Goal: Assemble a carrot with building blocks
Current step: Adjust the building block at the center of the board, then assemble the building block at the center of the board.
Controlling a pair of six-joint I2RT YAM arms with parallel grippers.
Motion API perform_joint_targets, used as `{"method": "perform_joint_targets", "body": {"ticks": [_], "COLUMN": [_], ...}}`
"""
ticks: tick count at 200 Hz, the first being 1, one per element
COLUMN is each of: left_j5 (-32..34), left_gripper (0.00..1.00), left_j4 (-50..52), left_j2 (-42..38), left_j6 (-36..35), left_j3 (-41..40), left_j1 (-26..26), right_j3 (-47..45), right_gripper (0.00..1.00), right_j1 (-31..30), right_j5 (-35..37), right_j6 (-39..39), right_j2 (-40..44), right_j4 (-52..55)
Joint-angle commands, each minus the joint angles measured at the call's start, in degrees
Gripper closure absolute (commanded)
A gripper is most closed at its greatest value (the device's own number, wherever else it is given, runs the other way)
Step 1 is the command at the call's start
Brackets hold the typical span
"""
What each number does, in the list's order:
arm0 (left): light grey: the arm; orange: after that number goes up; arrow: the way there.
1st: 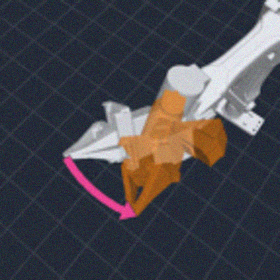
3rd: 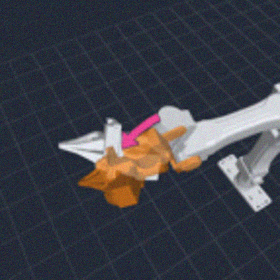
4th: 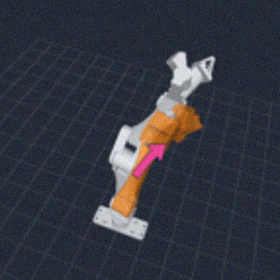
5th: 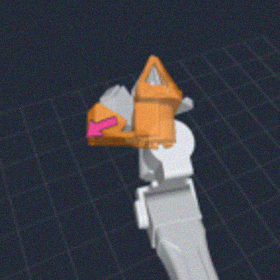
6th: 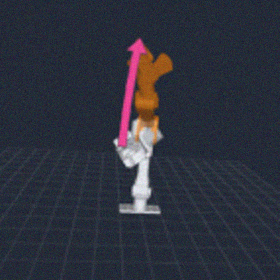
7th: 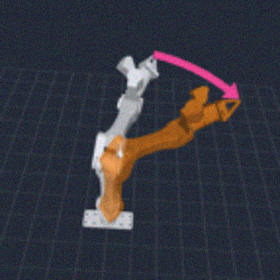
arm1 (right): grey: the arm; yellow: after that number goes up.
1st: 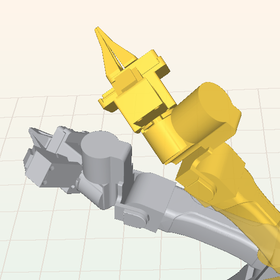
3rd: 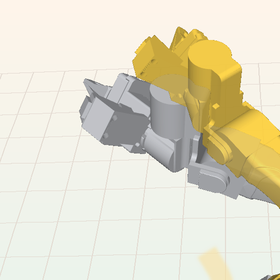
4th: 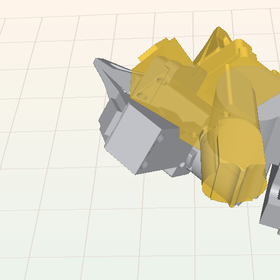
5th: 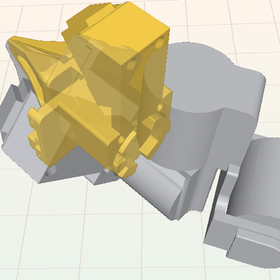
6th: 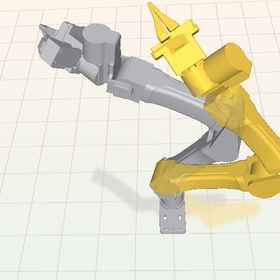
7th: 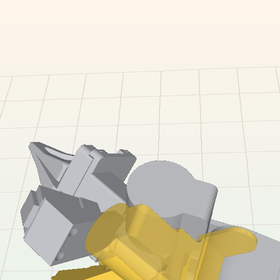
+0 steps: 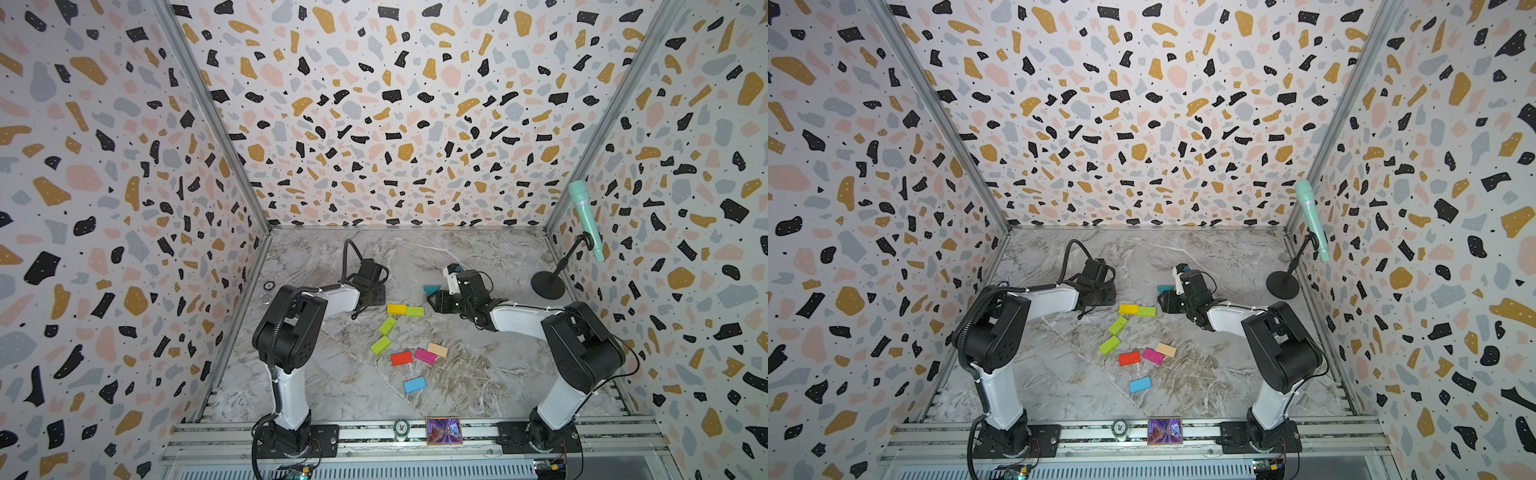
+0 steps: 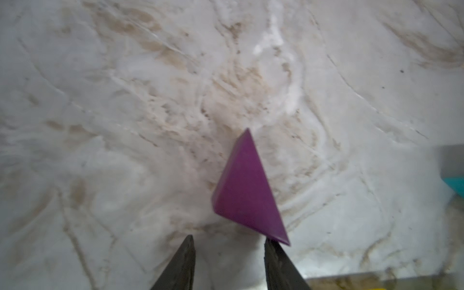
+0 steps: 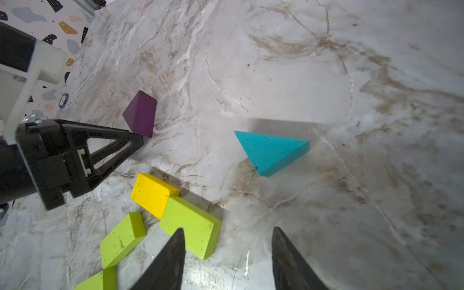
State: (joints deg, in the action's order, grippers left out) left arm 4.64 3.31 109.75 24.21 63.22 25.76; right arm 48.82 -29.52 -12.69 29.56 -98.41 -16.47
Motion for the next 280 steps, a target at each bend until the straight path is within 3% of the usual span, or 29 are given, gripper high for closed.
{"method": "perform_joint_targets", "body": {"ticks": [1,56,90,146,280], "left_j5": [-0.62,4.22,5.21,4.95,-1.54], "left_gripper": [0.54,0.57,0.64,0.72,0.73], "left_j4": [-1.11,1.30,4.89,0.49,-1.83], "left_j2": [-1.96,-11.23,-5.94,0.81,3.69], "left_j6": [1.52,0.23,-0.38,0.98,-0.54], "left_j3": [0.20,0.30,5.94,6.80,5.39], "left_j1": [0.78,0.29,-1.76,-5.14,-4.52], "right_j3": [-0.48,1.03,6.37,16.99,33.23], "right_gripper": [0.44,0.44,0.47,0.54,0.58], "right_j1": [0.09,-1.52,-3.59,-5.16,-5.86], "right_j5": [-0.42,-1.21,-1.70,-4.66,-8.71], "right_j6": [0.32,-1.59,-2.14,-0.48,1.20], "right_j2": [0.75,0.91,-2.62,-13.58,-29.43], "right_j4": [0.30,0.29,0.96,-0.84,0.89]}}
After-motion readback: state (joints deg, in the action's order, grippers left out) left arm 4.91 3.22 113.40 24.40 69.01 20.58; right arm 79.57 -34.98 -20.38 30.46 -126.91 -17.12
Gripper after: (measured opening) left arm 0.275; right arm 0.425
